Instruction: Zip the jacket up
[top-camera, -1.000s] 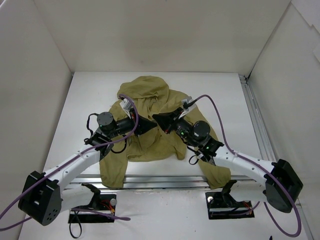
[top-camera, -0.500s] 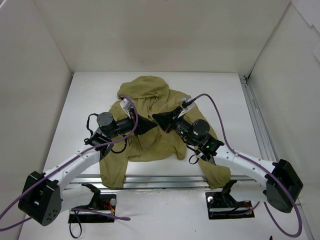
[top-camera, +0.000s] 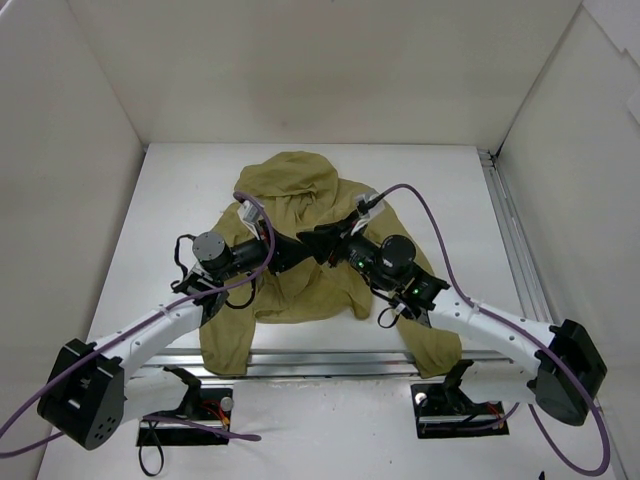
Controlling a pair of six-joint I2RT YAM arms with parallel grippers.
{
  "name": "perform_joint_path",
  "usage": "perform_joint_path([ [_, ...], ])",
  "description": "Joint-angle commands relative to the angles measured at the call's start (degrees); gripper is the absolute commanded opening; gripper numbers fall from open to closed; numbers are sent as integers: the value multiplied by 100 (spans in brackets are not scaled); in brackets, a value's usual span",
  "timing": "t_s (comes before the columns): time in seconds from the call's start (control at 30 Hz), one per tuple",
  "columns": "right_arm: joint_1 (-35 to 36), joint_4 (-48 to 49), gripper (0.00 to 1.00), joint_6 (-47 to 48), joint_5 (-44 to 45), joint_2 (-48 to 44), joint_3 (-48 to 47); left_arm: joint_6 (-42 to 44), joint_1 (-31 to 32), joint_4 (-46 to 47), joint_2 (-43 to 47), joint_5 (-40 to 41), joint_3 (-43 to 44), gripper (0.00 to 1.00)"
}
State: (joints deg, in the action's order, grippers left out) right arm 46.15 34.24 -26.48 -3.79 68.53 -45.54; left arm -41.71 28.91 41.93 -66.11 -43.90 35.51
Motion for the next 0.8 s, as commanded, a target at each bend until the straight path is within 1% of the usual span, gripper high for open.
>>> perform_joint_path([
  [0.0, 87, 57, 29, 107, -140, -200, -350, -179, 45, 983, 63, 22, 44, 0],
  [0.03, 87, 4, 36, 108, -105, -226, -377, -223, 45, 1062, 63, 48, 9, 0],
  [0.1, 87, -136, 45, 178, -43, -252, -438, -267, 45, 1124, 72, 74, -26, 0],
  [0.13, 87, -198, 53, 196, -34, -287, -482, -284, 45, 1176, 72, 83, -35, 0],
  [0.2, 78, -505, 60, 301, 36, -305, -622, -328, 45, 1247, 72, 118, -79, 0],
  [0.27, 87, -777, 65, 397, 159, -349, -710, -399, 45, 1387, 54, 145, -105, 0],
  [0.3, 87, -883, 70, 424, 186, -358, -824, -425, 45, 1492, 45, 154, -140, 0],
  [0.4, 52, -1296, 78, 468, 344, -428, -1026, -530, 45, 1642, -42, 154, -167, 0],
  [0.5, -36, -1726, 82, 459, 370, -612, -1237, -636, 45, 1800, -95, 145, -193, 0],
  [0.53, -79, -1954, 83, 477, 579, -665, -1282, -654, 45, 1844, -122, 145, -202, 0],
  [0.67, -229, -2570, 84, 530, 775, -938, -1545, -785, 45, 2003, -192, 171, -237, 0],
  [0.73, -264, -2912, 82, 565, 766, -1070, -1651, -803, 45, 2056, -201, 180, -246, 0],
  [0.77, -282, -3036, 78, 548, 740, -1122, -1721, -812, 45, 2064, -192, 197, -255, 0],
])
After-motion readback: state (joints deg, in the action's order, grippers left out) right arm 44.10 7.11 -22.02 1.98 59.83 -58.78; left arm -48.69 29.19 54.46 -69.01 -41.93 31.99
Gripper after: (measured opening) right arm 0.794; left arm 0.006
